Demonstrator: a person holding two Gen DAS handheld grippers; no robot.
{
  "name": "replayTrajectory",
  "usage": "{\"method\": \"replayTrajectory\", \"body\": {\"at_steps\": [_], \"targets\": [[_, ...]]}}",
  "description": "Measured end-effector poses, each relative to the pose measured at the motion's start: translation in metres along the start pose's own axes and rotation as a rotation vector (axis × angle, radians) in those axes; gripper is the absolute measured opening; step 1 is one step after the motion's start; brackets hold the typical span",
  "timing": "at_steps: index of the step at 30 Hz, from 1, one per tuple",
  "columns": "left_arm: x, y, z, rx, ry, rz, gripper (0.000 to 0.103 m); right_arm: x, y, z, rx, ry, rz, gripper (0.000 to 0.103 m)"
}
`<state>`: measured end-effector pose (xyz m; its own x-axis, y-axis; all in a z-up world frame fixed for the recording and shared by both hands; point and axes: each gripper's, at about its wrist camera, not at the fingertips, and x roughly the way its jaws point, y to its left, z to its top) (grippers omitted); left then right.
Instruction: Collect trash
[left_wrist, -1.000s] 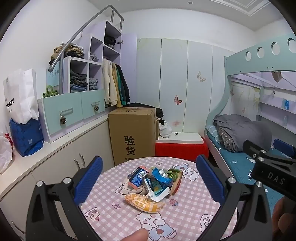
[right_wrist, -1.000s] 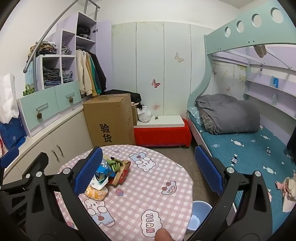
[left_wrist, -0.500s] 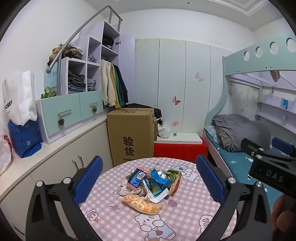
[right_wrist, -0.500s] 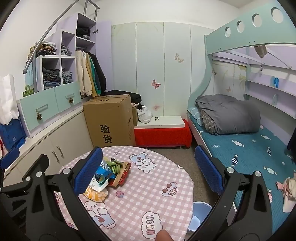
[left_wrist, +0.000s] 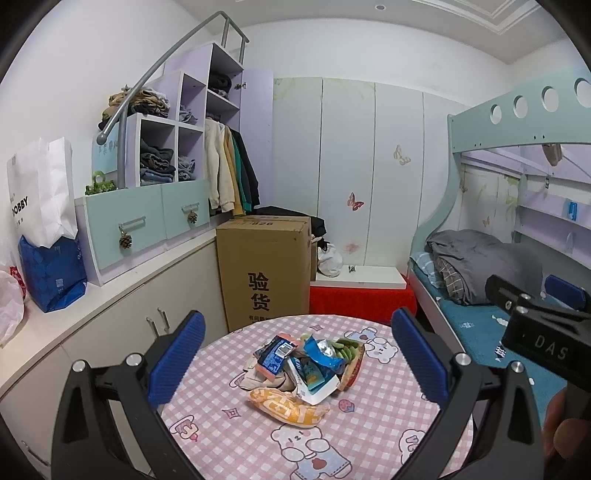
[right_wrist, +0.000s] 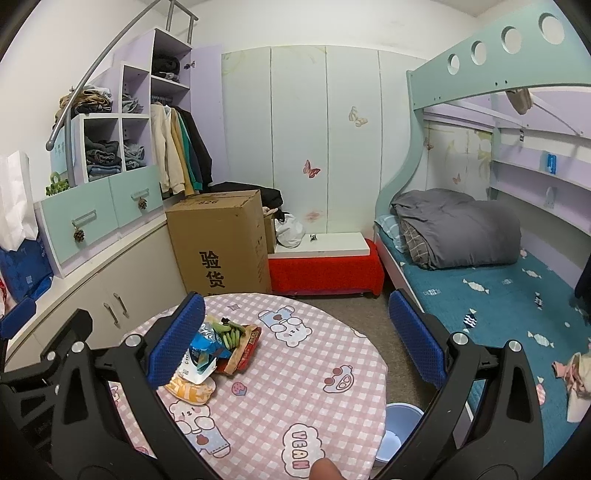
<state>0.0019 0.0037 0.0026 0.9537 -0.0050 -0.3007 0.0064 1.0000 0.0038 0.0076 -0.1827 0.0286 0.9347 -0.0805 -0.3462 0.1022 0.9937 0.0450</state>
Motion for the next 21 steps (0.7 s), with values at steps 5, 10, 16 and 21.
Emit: {"method": "replayTrajectory", "body": {"at_steps": [5,10,16,21], "targets": [[0.005,0.002,0.002,-0.012,-0.001,-0.015,0.099,0.001,0.003,0.001,-0.013,-0.001,-0.014,0.097],[0.012,0.006,-0.003,-0.025,0.020,-0.022,0.099,0.004,0.003,-0.001,-0.017,0.011,-0.024,0.097],[0.024,0.012,-0.009,-0.036,0.048,-0.015,0.099,0.014,0.006,-0.005,-0.029,0.034,-0.017,0.097],[0.045,0.021,-0.022,-0.039,0.107,0.012,0.099,0.042,0.005,-0.015,-0.021,0.094,-0.007,0.097]]}}
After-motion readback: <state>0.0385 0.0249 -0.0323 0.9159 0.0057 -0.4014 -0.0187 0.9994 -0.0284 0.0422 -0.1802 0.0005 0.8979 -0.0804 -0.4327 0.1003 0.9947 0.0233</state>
